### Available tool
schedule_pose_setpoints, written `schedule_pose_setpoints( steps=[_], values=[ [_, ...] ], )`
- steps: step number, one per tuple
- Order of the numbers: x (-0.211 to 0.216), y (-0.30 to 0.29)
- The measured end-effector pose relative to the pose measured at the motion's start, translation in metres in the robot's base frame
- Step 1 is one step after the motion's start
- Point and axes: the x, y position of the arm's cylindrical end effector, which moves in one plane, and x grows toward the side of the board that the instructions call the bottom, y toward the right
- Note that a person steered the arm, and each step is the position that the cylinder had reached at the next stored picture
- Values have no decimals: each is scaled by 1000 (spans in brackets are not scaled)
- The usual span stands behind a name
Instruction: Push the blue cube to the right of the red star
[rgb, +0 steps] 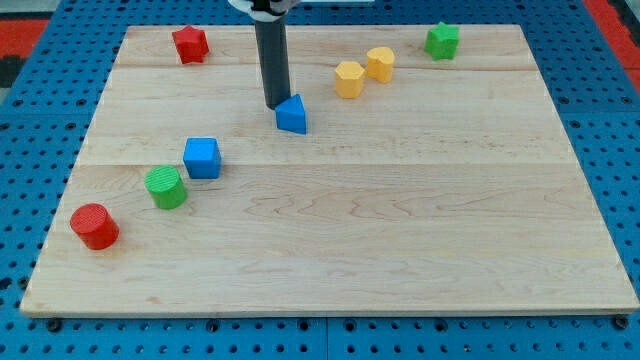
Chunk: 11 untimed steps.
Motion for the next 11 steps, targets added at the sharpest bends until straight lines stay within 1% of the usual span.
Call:
schedule_pose_setpoints(
  steps=[1, 2, 3, 4, 5, 6, 7, 8, 9, 10, 11],
  values=[
    [8, 32],
    [41, 35],
    [104, 9],
    [125, -73],
    [100, -99],
    [51, -120],
    [27, -70],
    [15, -37],
    [-69, -36],
    [-110, -35],
    [-108, -108]
  ],
)
